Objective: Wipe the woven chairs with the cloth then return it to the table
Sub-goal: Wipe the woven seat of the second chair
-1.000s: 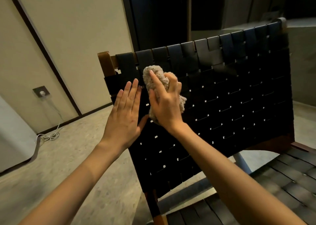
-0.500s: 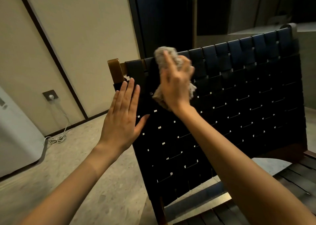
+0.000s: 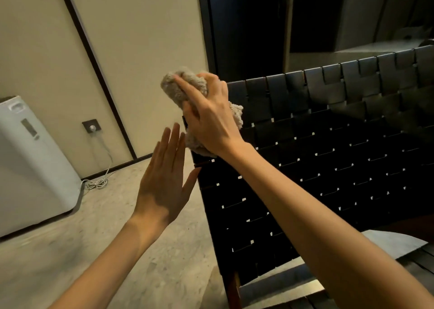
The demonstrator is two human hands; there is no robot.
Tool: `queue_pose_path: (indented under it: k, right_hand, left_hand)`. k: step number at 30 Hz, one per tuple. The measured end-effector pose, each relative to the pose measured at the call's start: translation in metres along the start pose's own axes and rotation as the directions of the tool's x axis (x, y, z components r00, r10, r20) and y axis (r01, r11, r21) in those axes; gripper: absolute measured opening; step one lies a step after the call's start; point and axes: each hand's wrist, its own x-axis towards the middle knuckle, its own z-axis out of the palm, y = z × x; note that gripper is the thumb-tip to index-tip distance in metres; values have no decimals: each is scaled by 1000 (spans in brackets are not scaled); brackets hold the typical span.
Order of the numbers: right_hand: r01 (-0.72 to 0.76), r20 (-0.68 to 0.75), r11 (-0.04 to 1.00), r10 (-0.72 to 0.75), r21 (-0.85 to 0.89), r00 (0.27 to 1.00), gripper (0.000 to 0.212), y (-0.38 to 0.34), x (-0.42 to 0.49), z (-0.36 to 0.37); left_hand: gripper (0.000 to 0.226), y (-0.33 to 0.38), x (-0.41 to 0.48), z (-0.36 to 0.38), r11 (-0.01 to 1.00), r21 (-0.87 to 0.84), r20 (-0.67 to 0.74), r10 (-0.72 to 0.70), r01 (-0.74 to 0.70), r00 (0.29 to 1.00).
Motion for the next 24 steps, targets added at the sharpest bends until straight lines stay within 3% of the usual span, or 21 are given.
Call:
queue_pose_path:
  k: [5,12,20,22,24]
  right_hand:
    - [89,21,995,-88,-45,996,38,2,-14,-4]
    - [129,100,991,-126,-26,987,32,18,-84,-22]
    - [181,383,983,-175,21,907,31,16,-207,-51]
    - [192,377,981,-191,34,906,28,15,-208,-56]
    - [134,275,991,-131,8,953,27,16,-195,-54]
  left_hand:
    - [66,-14,-13,-8,998,-2,5,-69,69,998]
    - [69,0,-41,2,984,-148,67,-86,95,994]
    - [78,16,-82,28,964,-264,149,4,36,989]
    - [82,20,-89,31,964,-266,169,24,22,985]
    - [86,25,-94,34,965,-262,218,32,27,975]
